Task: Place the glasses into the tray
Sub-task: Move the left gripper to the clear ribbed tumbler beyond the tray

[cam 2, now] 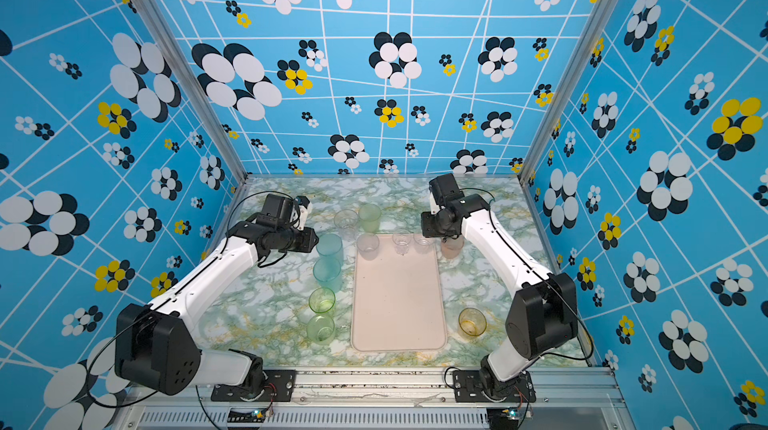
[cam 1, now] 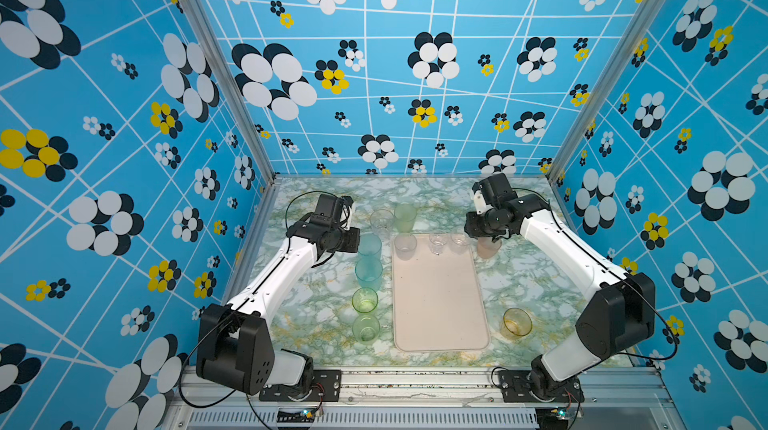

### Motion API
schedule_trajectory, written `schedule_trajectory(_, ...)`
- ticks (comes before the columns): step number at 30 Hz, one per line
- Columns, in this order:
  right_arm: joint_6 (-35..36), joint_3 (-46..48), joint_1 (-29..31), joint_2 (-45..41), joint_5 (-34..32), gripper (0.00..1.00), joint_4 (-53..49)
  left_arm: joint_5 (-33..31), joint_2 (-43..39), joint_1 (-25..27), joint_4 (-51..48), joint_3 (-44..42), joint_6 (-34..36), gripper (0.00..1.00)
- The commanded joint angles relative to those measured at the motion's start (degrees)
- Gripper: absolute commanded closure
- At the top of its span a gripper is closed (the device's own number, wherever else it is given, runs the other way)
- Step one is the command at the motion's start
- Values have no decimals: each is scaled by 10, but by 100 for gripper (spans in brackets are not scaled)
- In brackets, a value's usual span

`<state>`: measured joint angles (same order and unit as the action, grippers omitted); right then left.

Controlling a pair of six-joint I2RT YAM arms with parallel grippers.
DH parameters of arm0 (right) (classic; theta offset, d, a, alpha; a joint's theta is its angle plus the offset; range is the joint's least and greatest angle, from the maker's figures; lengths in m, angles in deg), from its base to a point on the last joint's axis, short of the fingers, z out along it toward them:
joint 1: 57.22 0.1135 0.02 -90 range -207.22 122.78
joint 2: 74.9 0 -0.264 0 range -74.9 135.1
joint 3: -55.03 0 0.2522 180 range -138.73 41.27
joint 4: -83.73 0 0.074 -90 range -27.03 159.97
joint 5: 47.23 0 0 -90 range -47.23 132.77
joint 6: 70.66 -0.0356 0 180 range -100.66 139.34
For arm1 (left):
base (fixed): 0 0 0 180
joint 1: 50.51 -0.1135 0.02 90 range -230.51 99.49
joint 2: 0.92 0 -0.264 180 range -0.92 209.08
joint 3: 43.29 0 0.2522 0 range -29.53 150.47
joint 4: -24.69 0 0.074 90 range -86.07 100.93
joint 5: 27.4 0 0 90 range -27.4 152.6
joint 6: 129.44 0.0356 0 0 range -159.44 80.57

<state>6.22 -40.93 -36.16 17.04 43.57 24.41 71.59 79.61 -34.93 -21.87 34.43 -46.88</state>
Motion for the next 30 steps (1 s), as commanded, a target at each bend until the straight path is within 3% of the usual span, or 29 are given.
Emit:
schedule_trajectory(1,-11,2,3,4,1,62,1,-18,13,2,26,30,16,67)
schedule_trajectory(16,-4,-17,6,8,-7,61,-8,25,253,-6,-39,275,61,64)
schedule_trajectory(30,-2,-22,6,17,-5,60,-5,22,337,-4,-49,324,73,67)
